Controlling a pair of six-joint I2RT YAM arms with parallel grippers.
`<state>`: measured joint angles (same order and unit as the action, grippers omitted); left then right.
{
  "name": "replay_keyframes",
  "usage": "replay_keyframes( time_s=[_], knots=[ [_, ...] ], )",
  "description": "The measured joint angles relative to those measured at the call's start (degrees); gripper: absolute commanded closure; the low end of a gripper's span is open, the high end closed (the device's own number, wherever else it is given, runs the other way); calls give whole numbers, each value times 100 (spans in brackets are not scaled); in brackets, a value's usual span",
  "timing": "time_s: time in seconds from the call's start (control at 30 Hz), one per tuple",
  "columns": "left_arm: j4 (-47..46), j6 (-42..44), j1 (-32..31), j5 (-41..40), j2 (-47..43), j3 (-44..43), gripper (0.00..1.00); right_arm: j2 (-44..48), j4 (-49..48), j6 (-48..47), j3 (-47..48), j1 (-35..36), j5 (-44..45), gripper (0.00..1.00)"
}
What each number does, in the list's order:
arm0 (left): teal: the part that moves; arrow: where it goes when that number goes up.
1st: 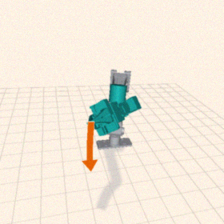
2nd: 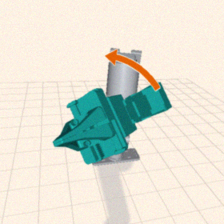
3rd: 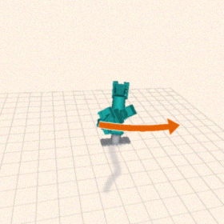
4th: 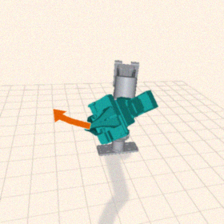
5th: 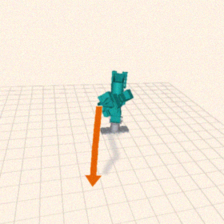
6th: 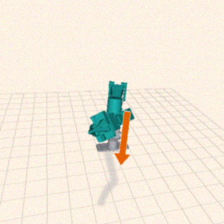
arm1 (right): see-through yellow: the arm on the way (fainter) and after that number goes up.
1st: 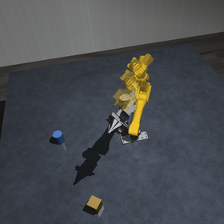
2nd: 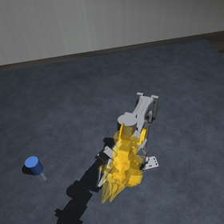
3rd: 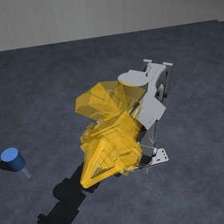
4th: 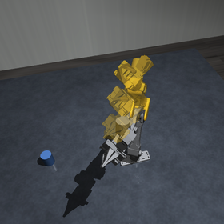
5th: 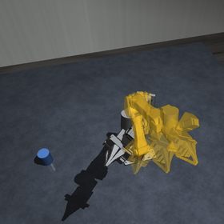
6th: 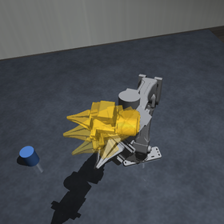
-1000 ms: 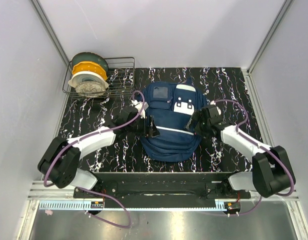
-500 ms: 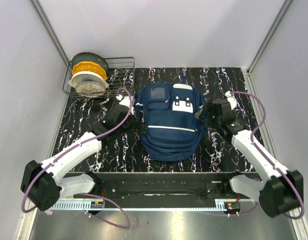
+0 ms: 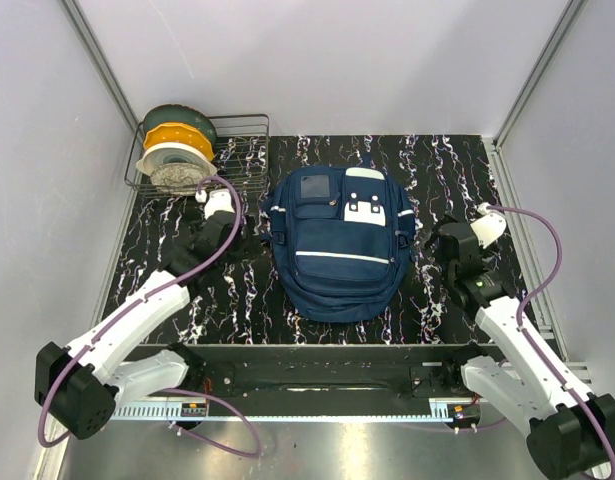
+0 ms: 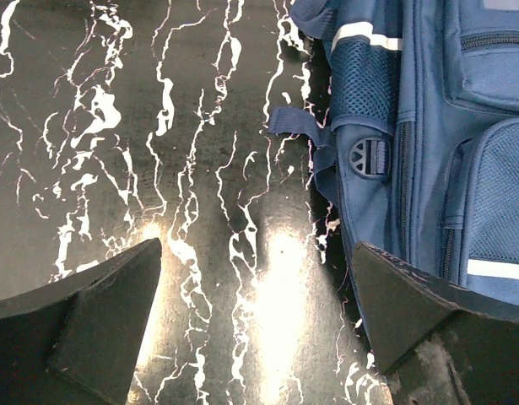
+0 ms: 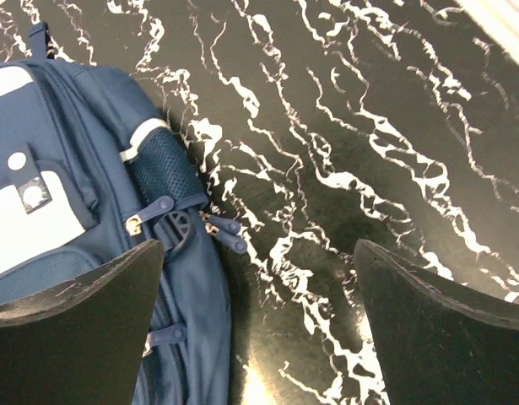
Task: Pack the student bag
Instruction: Adjust the student bag at the center of the board.
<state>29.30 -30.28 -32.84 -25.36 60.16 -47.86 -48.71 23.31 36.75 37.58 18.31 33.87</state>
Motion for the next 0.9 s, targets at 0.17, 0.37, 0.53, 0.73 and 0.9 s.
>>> replay_keyframes(
  time_s=[0.17, 0.37, 0.53, 0.73, 0.9],
  knots=[
    [105, 50, 103, 11, -356, 0, 1, -46, -387, -649, -122, -4, 155, 0],
    [245, 186, 155, -26, -772, -188, 1, -511, -765, -1071, -85, -7, -431, 0],
    [409, 328, 155, -452, -973, -229, 1, -1110, -918, -1008, 205, -7, -1333, 0],
    [684, 321, 603, -822, -1073, -225, 1, -1397, -1152, -769, 459, -7, -1663, 0],
    [662, 354, 1683, -197, -1163, -181, 1, -1421, -1198, -734, 520, -7, -1635, 0]
  ],
)
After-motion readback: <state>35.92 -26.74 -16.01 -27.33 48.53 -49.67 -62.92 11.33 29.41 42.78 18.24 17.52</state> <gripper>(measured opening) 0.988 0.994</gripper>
